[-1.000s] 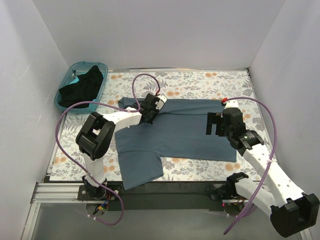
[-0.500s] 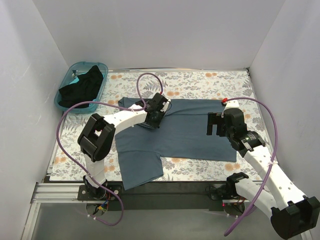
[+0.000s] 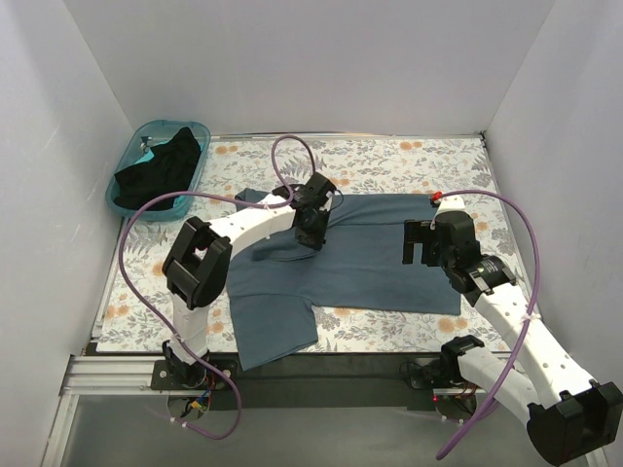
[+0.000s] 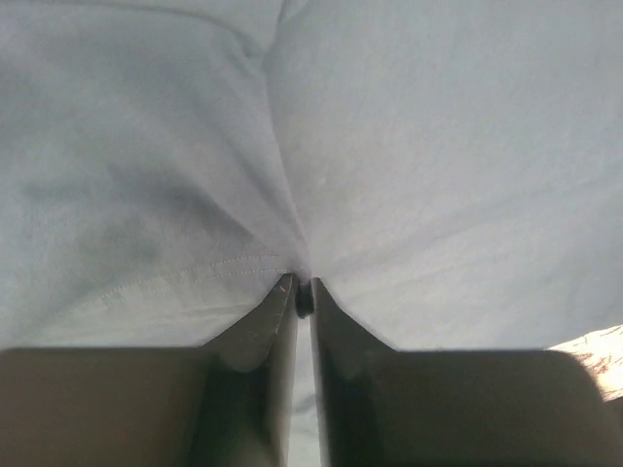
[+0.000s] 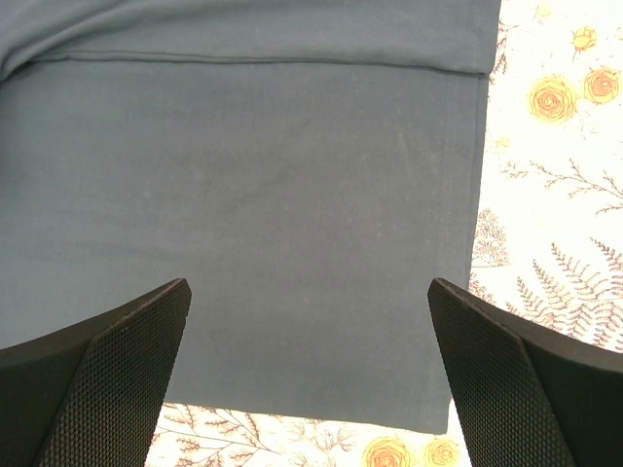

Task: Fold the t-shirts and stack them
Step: Fold the tshirt

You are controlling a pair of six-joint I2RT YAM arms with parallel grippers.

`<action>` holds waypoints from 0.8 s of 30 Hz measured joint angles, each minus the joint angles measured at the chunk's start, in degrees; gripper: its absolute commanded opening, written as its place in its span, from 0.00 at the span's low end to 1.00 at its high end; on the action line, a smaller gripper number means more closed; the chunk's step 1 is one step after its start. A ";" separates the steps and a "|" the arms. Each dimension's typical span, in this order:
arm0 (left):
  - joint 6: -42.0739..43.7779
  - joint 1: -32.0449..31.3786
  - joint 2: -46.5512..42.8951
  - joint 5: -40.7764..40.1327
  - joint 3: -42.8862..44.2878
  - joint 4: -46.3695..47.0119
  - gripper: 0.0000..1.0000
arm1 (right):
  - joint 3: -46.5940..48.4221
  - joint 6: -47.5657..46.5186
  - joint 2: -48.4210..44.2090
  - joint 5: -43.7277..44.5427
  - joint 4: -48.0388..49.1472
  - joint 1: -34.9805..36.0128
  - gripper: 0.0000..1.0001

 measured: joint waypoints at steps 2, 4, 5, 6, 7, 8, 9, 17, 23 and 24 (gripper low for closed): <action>-1.46 -0.04 0.92 0.04 1.36 -0.70 0.32 | -0.09 0.00 0.02 0.00 -0.04 0.00 0.97; -2.99 -0.07 0.98 0.07 1.31 -1.09 0.43 | -0.11 -0.02 0.02 -0.02 -0.04 0.00 0.97; -3.61 -0.07 0.87 0.07 1.11 -1.05 0.46 | -0.11 -0.04 0.02 -0.02 -0.04 0.00 0.97; -4.42 -0.07 0.66 -0.09 0.68 -0.72 0.49 | -0.11 -0.07 0.02 -0.04 -0.04 0.00 0.97; -5.22 -0.07 0.15 -0.31 -0.26 -0.11 0.56 | -0.11 -0.09 0.02 -0.09 -0.04 0.00 0.97; -5.79 0.13 -0.81 -0.68 -2.03 0.90 0.58 | -0.11 -0.09 0.02 -0.26 -0.04 0.00 0.97; -6.71 0.42 -2.10 -0.92 -3.96 1.40 0.60 | -0.11 -0.11 0.04 -0.39 -0.04 0.00 0.97; -11.58 12.09 -25.83 -1.51 -27.21 12.76 0.77 | -0.11 -0.04 0.07 -3.50 0.04 0.00 0.96; -11.93 21.70 -36.04 2.64 -40.00 24.28 0.82 | -0.17 0.09 0.17 -6.38 0.17 0.00 0.95; -11.85 22.69 -36.06 3.78 -41.48 25.94 0.82 | -0.26 0.09 0.17 -6.78 0.28 0.00 0.95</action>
